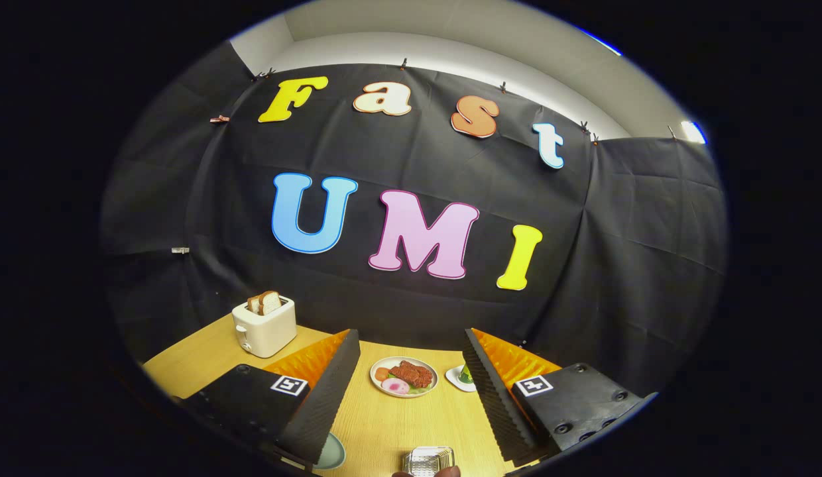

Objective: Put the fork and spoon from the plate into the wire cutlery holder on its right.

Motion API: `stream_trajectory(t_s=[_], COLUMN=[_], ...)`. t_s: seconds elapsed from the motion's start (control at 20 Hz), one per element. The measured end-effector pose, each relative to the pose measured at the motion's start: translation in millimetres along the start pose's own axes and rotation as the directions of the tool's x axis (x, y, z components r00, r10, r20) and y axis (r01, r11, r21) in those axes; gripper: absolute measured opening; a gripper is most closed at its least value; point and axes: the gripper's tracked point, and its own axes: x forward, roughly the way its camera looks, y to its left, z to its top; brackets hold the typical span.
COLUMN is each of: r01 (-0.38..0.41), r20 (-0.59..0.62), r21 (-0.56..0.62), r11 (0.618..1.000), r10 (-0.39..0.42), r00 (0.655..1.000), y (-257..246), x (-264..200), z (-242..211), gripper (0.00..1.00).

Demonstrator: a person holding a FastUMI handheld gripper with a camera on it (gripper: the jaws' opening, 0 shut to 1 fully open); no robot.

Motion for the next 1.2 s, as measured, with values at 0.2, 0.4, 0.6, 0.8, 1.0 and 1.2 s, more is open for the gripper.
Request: stream_trajectory(t_s=[0.2,0.4,0.6,0.8,1.0,1.2], r01=[-0.037,-0.183,-0.317,-0.38,-0.342,-0.332], r20=[-0.023,-0.224,-0.497,-0.696,-0.779,-0.826], r21=[0.002,0.016,0.047,0.158,0.26,0.245], r11=[0.999,0.983,0.947,0.912,0.903,0.911], r10=[0.037,0.182,0.297,0.375,0.405,0.375], r00=[0.999,0.958,0.815,0.612,0.478,0.42], y=[7,44,91,132,165,181], x=[-5,-20,-40,-63,-71,-69], z=[-10,-73,-177,-265,-326,-364], gripper=[0.97,0.97,0.91,0.75,0.62,0.58])
